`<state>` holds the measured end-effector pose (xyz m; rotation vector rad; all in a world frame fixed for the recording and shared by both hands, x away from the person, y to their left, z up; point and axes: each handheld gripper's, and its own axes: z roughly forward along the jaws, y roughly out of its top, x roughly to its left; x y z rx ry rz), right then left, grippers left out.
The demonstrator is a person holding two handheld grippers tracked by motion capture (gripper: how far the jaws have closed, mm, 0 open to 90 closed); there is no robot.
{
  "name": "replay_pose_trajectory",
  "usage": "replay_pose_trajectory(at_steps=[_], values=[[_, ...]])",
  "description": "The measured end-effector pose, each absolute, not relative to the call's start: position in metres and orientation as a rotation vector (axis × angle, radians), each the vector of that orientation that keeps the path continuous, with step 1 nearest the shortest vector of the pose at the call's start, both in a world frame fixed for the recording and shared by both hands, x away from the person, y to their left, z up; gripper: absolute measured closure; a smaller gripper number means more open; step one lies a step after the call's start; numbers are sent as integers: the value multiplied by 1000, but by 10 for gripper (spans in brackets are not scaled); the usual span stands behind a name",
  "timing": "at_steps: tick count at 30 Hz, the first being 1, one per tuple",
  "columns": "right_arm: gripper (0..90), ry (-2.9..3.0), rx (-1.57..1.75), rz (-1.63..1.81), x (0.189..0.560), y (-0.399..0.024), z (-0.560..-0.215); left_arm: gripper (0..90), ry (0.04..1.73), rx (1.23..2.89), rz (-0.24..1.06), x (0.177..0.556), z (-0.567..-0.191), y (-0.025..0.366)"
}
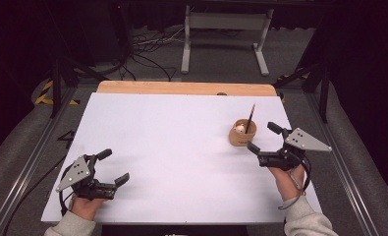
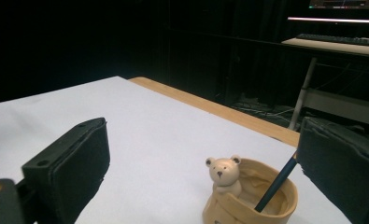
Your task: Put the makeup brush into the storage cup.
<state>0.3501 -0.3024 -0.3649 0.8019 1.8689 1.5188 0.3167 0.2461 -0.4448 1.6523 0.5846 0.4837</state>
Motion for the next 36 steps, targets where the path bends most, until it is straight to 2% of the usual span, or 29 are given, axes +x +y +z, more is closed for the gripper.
replay_pose_trajectory(at_steps=[5, 19, 36], values=[[0, 1870, 752, 1548, 341, -301, -375, 1, 580, 1654, 473, 316, -445, 245], [0, 1913, 649, 1565, 321, -289, -404, 1, 566, 1658, 470, 316, -444, 244], [0, 1908, 736, 1572, 312, -288, -432, 1, 554, 1659, 465, 315, -444, 242]])
